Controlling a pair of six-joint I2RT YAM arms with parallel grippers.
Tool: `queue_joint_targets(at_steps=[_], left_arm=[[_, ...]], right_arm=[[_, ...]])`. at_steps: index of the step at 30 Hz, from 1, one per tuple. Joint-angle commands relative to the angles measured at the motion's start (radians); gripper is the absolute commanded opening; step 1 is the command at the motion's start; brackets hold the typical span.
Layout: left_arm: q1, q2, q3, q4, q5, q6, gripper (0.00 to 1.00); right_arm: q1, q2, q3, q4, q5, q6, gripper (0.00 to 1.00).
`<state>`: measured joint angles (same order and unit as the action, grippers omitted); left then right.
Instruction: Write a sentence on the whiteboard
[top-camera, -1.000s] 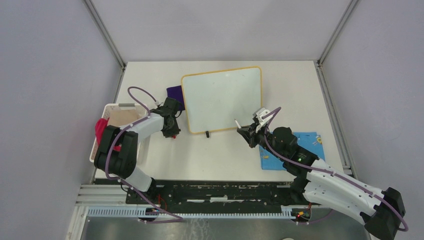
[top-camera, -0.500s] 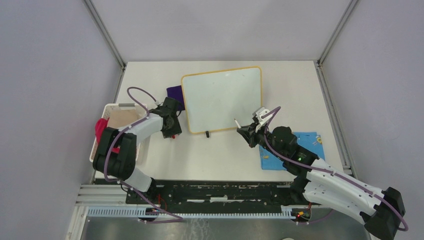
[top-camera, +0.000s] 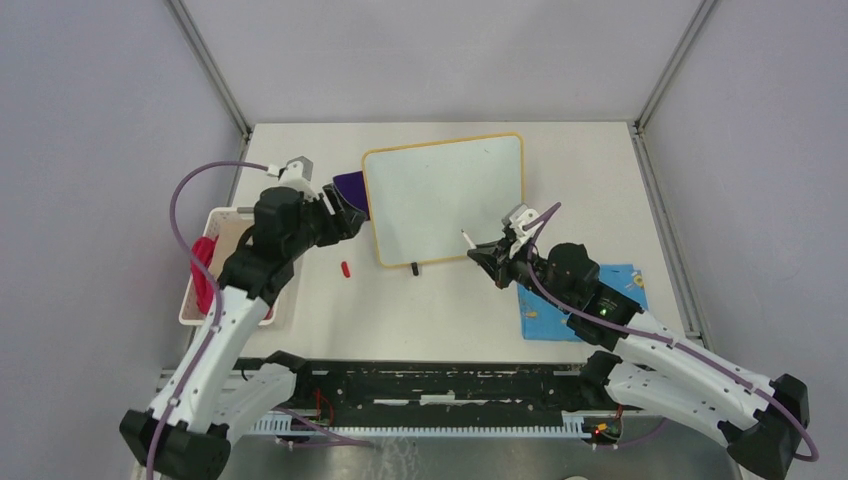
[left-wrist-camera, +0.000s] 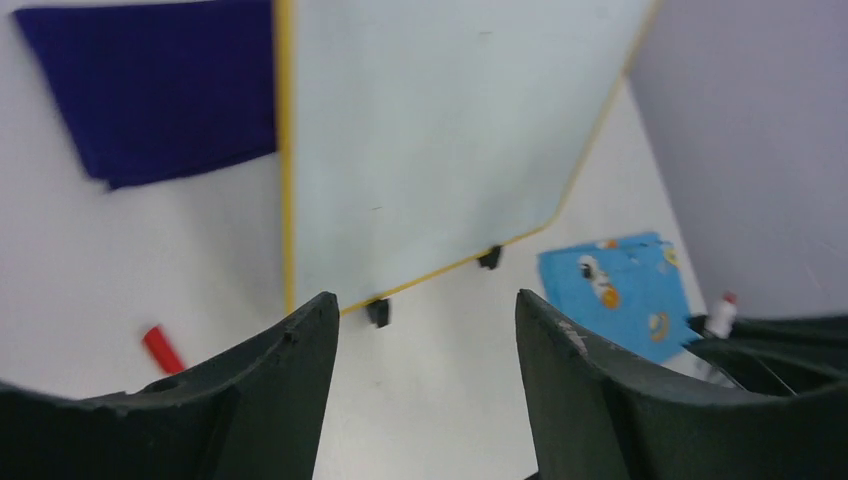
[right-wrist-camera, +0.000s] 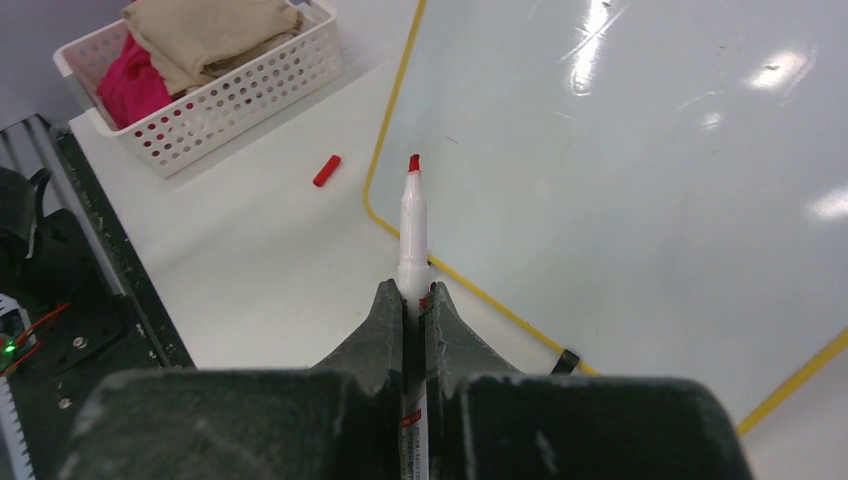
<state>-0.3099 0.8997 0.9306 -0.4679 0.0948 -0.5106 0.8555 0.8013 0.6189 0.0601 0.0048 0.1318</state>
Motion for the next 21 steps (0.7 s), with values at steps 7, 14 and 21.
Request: queue_joint_targets(at_steps=[7, 14, 21], left_arm=[[-0.055, -0.187, -0.216, 0.615, 0.527, -0.061, 0.99], [-0.144, -0.139, -0.225, 0.692, 0.638, -0.08, 0.99], [-0.218, -0.069, -0.202, 0.69, 0.667, -0.046, 0.89]], right_arm=[[0.0, 0.138, 0.135, 0.153, -0.345, 0.048, 0.0], [0.0, 0.202, 0.165, 0.215, -0.486, 0.103, 0.0], [0.0, 0.233, 0.178, 0.241, -0.524, 0.128, 0.0]])
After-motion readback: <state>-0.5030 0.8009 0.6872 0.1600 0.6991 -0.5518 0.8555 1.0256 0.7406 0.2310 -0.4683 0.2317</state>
